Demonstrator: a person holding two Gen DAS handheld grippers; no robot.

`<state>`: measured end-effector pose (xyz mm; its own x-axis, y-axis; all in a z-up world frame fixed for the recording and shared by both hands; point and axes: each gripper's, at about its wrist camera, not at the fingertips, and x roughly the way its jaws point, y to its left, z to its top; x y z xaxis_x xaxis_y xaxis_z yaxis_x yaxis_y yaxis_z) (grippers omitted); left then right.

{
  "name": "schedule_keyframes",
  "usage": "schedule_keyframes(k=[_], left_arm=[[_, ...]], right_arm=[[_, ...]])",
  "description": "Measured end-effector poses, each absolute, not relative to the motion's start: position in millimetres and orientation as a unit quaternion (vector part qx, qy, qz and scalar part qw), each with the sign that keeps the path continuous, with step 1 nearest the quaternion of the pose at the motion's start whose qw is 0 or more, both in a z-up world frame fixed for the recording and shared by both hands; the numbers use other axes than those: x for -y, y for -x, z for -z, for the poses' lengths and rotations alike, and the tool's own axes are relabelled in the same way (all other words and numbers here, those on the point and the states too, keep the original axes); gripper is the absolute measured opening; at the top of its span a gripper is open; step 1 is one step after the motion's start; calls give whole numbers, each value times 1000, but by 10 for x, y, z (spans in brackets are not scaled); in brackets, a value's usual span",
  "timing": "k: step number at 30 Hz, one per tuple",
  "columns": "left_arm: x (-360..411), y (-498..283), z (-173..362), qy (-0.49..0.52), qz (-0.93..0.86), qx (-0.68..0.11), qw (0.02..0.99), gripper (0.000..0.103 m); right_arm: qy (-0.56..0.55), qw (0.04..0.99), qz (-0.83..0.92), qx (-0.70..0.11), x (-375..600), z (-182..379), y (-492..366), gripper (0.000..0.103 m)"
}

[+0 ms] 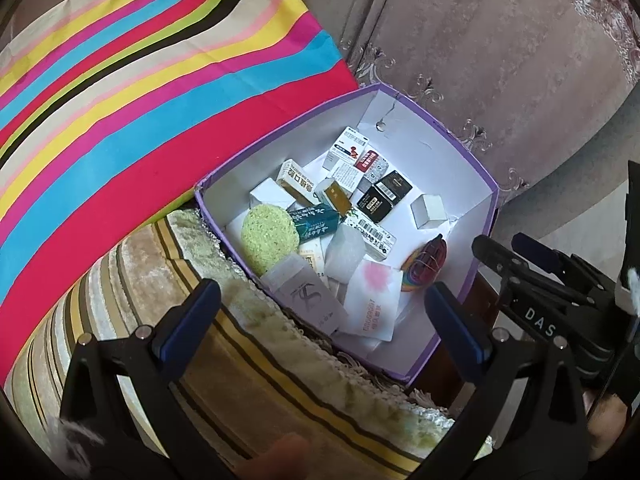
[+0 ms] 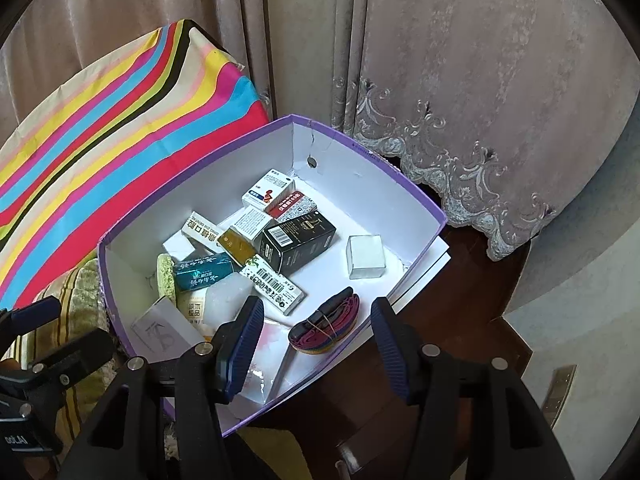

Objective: Organize objects

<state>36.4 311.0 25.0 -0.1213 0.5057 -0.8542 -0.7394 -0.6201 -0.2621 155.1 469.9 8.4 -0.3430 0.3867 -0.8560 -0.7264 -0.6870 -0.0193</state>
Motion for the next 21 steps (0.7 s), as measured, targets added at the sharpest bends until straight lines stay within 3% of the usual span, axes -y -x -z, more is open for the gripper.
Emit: schedule_keyframes(k=[21], left_arm=[[-3110, -346, -218, 519, -738, -117, 415, 102]], right_arm=[[455, 343, -798, -194, -4715, -73, -1555, 57]])
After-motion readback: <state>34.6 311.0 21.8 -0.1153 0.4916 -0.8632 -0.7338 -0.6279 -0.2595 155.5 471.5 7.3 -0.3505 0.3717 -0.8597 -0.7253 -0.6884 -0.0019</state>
